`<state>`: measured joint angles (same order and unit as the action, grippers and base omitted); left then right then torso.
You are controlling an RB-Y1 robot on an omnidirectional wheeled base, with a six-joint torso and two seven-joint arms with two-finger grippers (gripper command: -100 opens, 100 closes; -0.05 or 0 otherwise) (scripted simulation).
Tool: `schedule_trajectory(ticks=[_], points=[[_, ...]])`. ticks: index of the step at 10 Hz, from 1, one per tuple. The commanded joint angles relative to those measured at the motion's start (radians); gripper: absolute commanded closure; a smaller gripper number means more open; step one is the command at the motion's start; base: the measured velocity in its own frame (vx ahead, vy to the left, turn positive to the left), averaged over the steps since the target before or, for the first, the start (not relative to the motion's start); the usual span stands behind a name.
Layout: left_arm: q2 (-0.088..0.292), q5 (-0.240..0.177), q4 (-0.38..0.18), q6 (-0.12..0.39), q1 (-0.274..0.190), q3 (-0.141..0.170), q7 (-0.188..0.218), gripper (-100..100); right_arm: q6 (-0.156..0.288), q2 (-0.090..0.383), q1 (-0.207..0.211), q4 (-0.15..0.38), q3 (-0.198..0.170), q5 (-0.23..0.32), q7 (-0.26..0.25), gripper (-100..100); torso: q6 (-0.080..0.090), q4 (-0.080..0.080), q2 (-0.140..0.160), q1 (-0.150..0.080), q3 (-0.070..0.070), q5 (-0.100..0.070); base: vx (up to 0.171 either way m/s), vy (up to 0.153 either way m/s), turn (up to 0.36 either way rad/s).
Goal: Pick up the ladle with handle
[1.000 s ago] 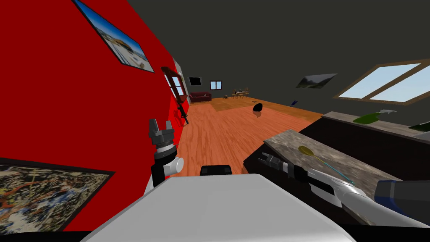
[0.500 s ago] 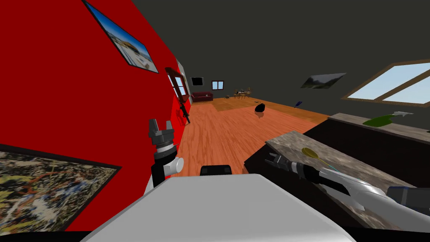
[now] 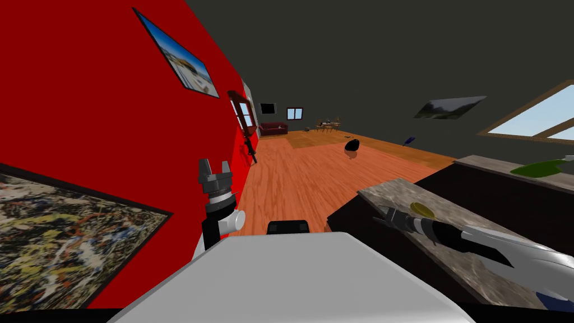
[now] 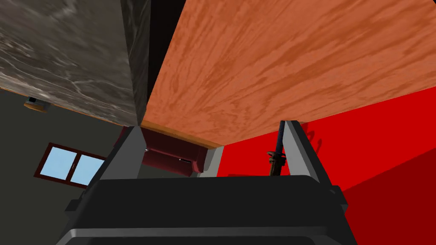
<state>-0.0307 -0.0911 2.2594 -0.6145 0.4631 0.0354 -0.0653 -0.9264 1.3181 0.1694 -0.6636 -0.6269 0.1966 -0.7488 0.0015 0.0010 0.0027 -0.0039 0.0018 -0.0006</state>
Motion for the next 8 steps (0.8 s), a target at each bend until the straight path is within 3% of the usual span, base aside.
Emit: schedule_trajectory(ticks=[1,2,5,8], points=[[0.0,0.0,0.0,0.0,0.0,0.0,0.0,0,0.003,0.016,-0.012,0.032,-0.009,0.01,-0.017,-100,0.0,0.0,0.0,0.0,0.0,0.0,-0.015,-0.031,0.048],[0.0,0.0,0.0,0.0,0.0,0.0,0.0,0,0.003,0.037,-0.027,0.064,-0.023,0.027,-0.051,-100,0.0,0.0,0.0,0.0,0.0,0.0,-0.016,-0.041,0.086],[0.0,0.0,0.0,0.0,0.0,0.0,0.0,0,0.003,0.037,-0.027,0.082,-0.023,0.027,-0.051,-100,0.0,0.0,-0.001,0.0,0.0,-0.001,-0.003,-0.025,0.01],[0.0,0.0,0.0,0.0,0.0,0.0,0.0,0,0.008,0.067,-0.053,0.158,-0.051,0.06,-0.112,-100,0.0,0.0,-0.001,-0.001,0.0,0.0,-0.01,-0.05,0.057]])
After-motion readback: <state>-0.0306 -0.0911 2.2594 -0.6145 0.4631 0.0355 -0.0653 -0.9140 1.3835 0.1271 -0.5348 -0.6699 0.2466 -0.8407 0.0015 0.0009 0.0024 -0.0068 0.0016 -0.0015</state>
